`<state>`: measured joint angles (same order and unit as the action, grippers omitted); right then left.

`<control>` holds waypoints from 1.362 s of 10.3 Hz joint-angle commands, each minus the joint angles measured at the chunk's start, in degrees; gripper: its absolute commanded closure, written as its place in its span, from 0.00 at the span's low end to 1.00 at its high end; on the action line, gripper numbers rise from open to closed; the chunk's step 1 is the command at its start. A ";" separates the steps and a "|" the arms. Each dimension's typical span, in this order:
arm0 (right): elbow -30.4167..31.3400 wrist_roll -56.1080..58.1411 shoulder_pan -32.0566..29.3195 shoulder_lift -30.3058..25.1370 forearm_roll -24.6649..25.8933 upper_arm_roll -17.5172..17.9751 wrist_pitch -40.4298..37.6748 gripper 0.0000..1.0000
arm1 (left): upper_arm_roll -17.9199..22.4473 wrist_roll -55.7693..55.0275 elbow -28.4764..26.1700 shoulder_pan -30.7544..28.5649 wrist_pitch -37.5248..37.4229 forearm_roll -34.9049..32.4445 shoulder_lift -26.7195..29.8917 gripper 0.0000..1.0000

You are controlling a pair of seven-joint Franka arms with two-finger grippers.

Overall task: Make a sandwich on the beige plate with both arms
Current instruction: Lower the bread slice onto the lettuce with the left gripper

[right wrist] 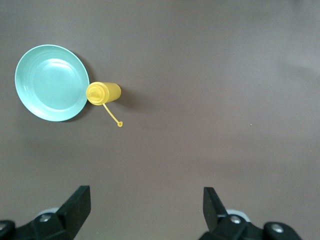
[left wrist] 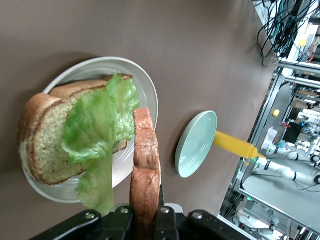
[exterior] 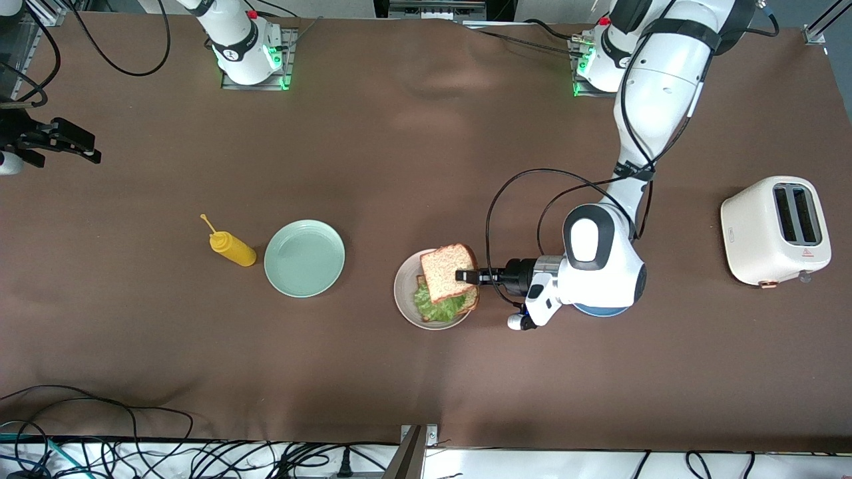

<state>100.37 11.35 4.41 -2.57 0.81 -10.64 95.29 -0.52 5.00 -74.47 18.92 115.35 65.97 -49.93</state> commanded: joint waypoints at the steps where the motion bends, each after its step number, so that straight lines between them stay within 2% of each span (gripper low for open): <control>1: -1.05 -0.89 -0.02 0.11 0.68 0.27 -1.25 0.00 | 0.87 0.45 1.78 1.38 1.11 3.55 -2.36 1.00; 6: -1.14 -0.80 -0.20 0.11 0.68 0.18 -1.25 0.00 | 0.87 0.10 2.30 3.14 6.02 3.64 -2.81 1.00; 9: -1.14 -0.36 -0.20 0.11 0.68 0.09 -1.34 0.00 | 0.96 0.27 2.92 2.70 6.12 3.64 -3.16 1.00; 11: -1.14 -0.18 -0.20 0.11 0.77 0.09 -1.34 0.00 | 0.96 -0.34 5.63 3.05 6.29 3.64 -4.64 1.00; 14: -1.23 -0.27 -0.20 0.11 0.68 0.09 -1.25 0.00 | 0.87 -0.43 5.65 3.40 7.79 3.72 -5.44 1.00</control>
<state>100.35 11.29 4.42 -2.56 0.81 -10.63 95.20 -0.08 4.92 -71.02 21.57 122.44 67.50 -53.70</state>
